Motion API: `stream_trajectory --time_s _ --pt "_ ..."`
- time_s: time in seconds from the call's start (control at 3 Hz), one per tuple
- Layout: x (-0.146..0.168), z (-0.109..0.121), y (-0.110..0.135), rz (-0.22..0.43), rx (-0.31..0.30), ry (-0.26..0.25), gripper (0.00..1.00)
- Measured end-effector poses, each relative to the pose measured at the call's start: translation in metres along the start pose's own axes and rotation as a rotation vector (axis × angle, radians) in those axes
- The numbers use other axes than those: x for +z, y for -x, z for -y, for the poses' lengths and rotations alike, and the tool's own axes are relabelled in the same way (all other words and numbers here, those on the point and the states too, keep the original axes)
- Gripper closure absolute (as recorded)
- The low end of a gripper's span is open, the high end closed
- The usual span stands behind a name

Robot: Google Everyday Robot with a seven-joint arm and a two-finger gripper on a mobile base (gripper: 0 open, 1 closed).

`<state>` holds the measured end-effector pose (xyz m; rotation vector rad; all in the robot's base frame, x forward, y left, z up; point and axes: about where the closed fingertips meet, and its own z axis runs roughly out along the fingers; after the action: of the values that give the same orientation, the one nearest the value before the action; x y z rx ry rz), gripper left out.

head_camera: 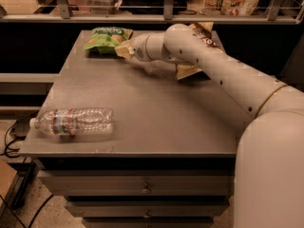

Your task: Move green rice chip bag near water bottle

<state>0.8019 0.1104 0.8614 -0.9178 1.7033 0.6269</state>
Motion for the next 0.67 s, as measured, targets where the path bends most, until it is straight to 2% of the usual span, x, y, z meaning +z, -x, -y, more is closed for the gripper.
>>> stream_trajectory --time_s 0.33,0.67 --pt "-0.008 -0.010 0.023 0.009 -0.060 0.013 1.00" --pt "-0.016 -0.028 0.033 -0.022 -0.120 0.051 1.00"
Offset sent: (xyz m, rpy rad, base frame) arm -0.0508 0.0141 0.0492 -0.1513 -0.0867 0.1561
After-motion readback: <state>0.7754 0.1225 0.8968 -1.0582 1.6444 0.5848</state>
